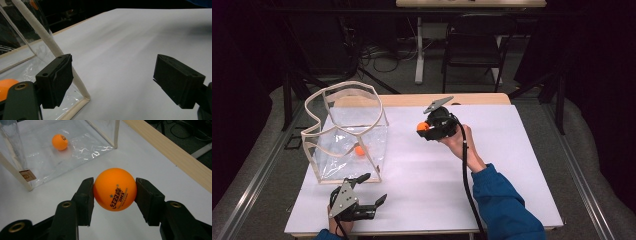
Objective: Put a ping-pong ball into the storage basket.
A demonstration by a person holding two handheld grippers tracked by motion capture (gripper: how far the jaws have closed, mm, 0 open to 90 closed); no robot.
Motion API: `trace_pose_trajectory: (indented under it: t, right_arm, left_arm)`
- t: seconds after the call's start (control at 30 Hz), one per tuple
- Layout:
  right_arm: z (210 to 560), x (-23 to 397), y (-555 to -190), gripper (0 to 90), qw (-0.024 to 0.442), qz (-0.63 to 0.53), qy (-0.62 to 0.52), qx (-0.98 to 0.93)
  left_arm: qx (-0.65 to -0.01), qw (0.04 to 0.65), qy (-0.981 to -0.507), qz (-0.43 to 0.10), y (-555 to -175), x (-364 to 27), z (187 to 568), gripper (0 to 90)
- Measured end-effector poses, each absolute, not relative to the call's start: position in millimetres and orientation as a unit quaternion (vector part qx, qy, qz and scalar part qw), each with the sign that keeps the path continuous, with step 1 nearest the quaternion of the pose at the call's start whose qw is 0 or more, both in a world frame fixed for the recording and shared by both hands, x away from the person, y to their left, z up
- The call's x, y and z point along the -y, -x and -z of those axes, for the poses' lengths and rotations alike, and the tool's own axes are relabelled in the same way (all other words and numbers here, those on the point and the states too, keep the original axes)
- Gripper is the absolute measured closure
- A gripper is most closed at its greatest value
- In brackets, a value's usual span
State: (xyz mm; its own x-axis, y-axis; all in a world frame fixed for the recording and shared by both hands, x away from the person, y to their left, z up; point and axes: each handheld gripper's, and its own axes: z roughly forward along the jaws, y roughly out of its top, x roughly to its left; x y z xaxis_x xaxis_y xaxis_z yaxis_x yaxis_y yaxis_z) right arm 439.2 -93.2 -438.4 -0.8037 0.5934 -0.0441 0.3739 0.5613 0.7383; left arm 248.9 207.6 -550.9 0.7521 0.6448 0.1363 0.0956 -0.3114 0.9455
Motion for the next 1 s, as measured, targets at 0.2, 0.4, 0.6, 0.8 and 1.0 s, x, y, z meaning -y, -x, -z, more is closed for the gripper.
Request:
trace_pose_trajectory:
  t: [0.2, 0.4, 0.6, 0.8, 1.0]
  right_arm:
    - [430.7, 91.1, -439.3, 50.9, 0.149, -0.385, -0.273, -0.869]
    - [422.7, 87.8, -438.7, 50.8, 0.154, -0.392, -0.268, -0.867]
    - [417.4, 85.3, -437.1, 50.8, 0.158, -0.395, -0.262, -0.866]
    - [411.2, 84.5, -437.9, 50.8, 0.159, -0.401, -0.261, -0.864]
    - [406.5, 81.3, -438.2, 50.9, 0.160, -0.404, -0.256, -0.863]
  left_arm:
    - [-0.240, 0.536, -0.768, -0.257, -248.6, -207.7, 550.5, 15.9]
    - [-0.241, 0.536, -0.767, -0.257, -248.4, -208.1, 550.5, 15.9]
    - [-0.240, 0.536, -0.768, -0.256, -248.8, -207.7, 550.6, 15.9]
    - [-0.240, 0.535, -0.768, -0.257, -248.5, -208.2, 550.4, 15.9]
    - [-0.239, 0.535, -0.768, -0.257, -248.5, -207.8, 550.5, 15.9]
